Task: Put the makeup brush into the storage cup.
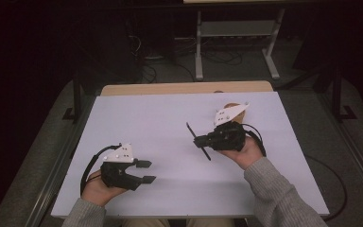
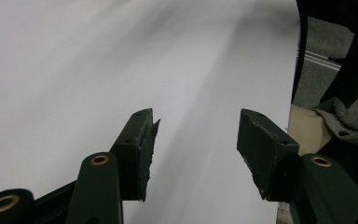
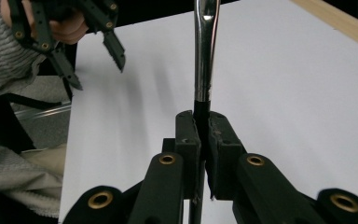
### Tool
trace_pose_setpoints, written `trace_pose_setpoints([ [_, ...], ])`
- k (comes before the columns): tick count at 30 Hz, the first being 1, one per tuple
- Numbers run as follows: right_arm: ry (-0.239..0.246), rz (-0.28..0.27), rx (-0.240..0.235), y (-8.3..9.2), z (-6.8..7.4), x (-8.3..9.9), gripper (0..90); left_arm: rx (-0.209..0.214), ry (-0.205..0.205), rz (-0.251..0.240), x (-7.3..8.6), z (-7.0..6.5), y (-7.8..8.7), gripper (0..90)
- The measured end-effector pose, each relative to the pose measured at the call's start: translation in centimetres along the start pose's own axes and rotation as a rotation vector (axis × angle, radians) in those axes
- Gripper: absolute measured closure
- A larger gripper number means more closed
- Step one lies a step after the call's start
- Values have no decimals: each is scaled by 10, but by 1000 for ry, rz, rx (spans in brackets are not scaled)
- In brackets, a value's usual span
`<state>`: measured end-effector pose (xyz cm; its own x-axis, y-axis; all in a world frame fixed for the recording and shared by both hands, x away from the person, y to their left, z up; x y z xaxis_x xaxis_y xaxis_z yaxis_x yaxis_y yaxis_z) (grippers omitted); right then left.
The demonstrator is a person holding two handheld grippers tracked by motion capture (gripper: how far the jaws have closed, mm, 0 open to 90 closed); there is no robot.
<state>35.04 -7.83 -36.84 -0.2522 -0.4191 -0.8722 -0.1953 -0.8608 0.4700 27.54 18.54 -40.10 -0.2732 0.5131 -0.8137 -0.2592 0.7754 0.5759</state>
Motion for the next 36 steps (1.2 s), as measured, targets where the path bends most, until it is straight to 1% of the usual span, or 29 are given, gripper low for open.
trace_pose_setpoints([
  [6, -10, -5, 33, 11, -12, -4, 835, -16, 1, -7, 3, 1, -4, 438],
  [11, -15, -6, 55, 20, -20, -7, 835, -20, 5, -14, 4, 1, -7, 435],
  [14, -16, -11, 71, 25, -25, -10, 836, -23, 5, -9, 5, 1, -8, 434],
  [18, -18, -20, 89, 33, -32, -12, 836, -24, 7, -15, 5, 1, -8, 433],
  [21, -23, -27, 105, 38, -39, -14, 835, -25, 3, -9, 6, 1, -10, 432],
  [28, -37, -37, 134, 46, -52, -16, 835, -21, 2, -8, 7, 0, -12, 428],
  [36, -65, -63, 174, 55, -73, -18, 835, -26, 6, -15, 8, 1, -10, 427],
])
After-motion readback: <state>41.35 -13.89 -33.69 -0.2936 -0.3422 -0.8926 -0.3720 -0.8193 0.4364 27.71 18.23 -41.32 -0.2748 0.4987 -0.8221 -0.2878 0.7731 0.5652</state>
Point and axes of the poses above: each handheld gripper's, and its own axes: y roughly backward along the jaws, x roughly out of its underside, z roughly to its left, the point moved 5 cm from there along -y, roughly forward along the jaws, and after that the axes turned 5 degrees about -z, right-handed, at the moved point
